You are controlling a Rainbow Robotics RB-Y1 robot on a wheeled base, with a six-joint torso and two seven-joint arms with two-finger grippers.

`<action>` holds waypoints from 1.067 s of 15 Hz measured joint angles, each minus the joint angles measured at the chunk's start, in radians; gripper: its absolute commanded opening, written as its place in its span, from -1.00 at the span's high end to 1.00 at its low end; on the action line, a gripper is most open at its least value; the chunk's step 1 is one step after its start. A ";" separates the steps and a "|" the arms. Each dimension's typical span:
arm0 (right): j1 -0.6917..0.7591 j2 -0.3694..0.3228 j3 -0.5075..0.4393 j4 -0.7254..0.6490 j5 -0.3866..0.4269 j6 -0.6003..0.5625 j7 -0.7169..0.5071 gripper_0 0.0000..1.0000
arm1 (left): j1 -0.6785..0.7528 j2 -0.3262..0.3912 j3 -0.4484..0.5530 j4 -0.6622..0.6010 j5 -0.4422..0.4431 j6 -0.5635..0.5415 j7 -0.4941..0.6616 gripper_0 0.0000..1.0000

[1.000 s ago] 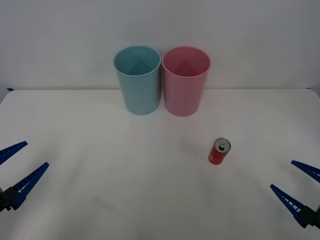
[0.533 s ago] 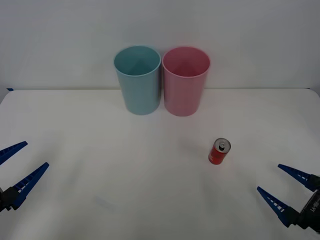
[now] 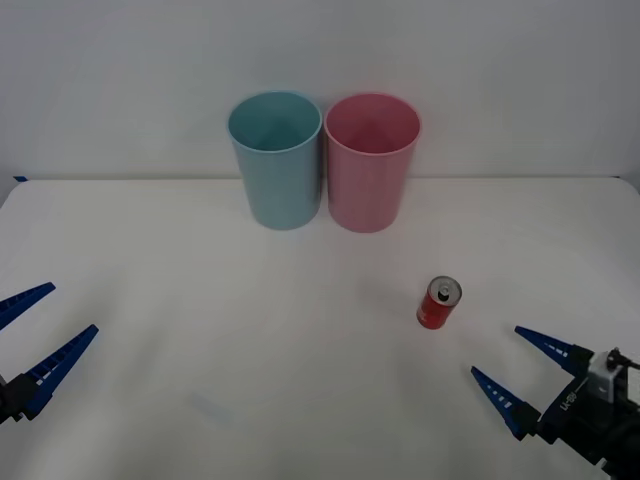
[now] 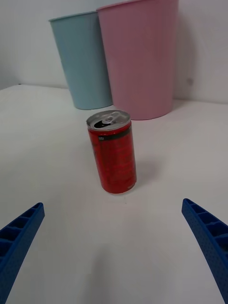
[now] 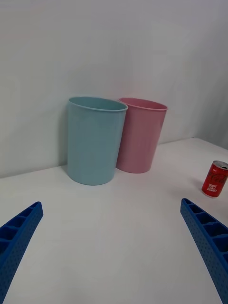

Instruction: Grasp the object on the table and drop it into the matching bin: aluminum can to the light blue bin, PET bottle to the pink bin.

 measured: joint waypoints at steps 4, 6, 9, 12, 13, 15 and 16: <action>-0.023 0.068 0.002 0.000 0.058 0.032 0.009 -1.00 | 0.000 0.000 0.000 0.000 0.000 0.000 0.000 -1.00; -0.026 0.087 0.010 0.000 0.064 0.052 0.018 -1.00 | 0.000 0.000 0.000 0.000 0.000 0.000 0.000 -1.00; -0.032 0.098 0.044 0.000 0.065 0.098 0.035 -1.00 | 0.000 0.000 0.000 0.000 0.000 0.000 0.000 -1.00; -0.047 0.101 0.076 0.000 0.065 0.131 0.045 -1.00 | 0.000 0.000 0.000 0.000 0.000 0.000 0.000 -1.00; -0.053 0.103 0.086 0.000 0.065 0.141 0.048 -1.00 | 0.000 0.000 0.000 0.000 0.000 0.000 0.000 -1.00; -0.066 0.105 0.108 0.000 0.065 0.168 0.052 -1.00 | 0.000 0.000 0.000 0.000 0.000 0.000 0.000 -1.00; -0.073 0.105 0.118 0.000 0.065 0.184 0.054 -1.00 | 0.000 0.000 0.000 0.000 0.000 0.000 0.000 -1.00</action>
